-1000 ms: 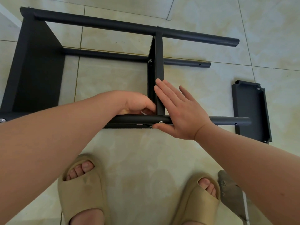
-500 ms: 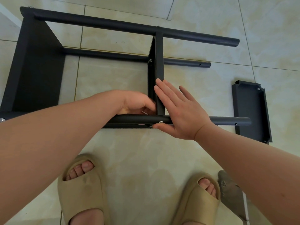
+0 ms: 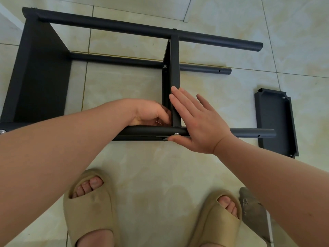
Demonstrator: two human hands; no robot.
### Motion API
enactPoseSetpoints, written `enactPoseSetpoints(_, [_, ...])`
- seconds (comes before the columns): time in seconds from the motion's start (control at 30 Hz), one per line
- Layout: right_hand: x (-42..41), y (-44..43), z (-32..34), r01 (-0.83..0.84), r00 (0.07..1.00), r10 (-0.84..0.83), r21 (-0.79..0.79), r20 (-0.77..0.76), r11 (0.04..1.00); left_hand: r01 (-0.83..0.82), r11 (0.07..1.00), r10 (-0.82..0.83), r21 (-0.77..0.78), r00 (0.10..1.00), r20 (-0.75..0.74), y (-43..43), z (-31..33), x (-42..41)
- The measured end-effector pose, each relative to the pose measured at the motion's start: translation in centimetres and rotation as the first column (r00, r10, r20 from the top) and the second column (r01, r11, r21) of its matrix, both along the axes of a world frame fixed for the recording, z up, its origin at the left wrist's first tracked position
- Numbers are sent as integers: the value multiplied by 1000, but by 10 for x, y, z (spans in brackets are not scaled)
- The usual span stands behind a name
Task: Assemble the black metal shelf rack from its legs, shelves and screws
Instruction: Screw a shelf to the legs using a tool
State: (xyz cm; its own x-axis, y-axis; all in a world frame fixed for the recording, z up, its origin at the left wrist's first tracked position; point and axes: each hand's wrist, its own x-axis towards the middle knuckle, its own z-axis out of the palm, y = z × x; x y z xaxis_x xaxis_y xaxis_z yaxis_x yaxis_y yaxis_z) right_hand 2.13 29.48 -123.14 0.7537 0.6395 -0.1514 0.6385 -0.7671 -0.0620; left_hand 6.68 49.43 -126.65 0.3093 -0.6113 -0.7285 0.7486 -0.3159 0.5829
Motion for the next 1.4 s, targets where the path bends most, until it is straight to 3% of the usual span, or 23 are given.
enactPoseSetpoints(0.13, [0,0,0,1,1000,-1,7,-1,1000,85,994,-87,72,996,29,-2,2,0])
enactPoseSetpoints(0.4, [0,0,1,1,1000,-1,-4,-9,1000,-17,999,12,44,994,111,-1,-5,0])
enactPoseSetpoints(0.9, [1,-1,0,-1,1000,1,3,-29,1000,-32,998,35,-47,998,55,0,-5,1])
enactPoseSetpoints(0.97, [1,-1,-1,-3,999,3,13,-33,1000,-33,993,10,111,979,203,-3,-4,1])
enactPoseSetpoints(1.07, [-1,0,1,9,998,-7,32,-60,999,-9,863,-314,505,774,550,-7,2,-1])
enactPoseSetpoints(1.23, [-3,5,15,88,969,-88,-9,-230,996,-117,684,-475,720,678,561,6,21,-12])
enactPoseSetpoints(1.33, [-14,5,26,251,899,-214,50,-383,967,-80,635,-571,768,621,537,21,42,-22])
enactPoseSetpoints(1.4, [-23,-3,35,282,882,-248,27,-400,959,-122,634,-597,764,552,583,24,58,-25])
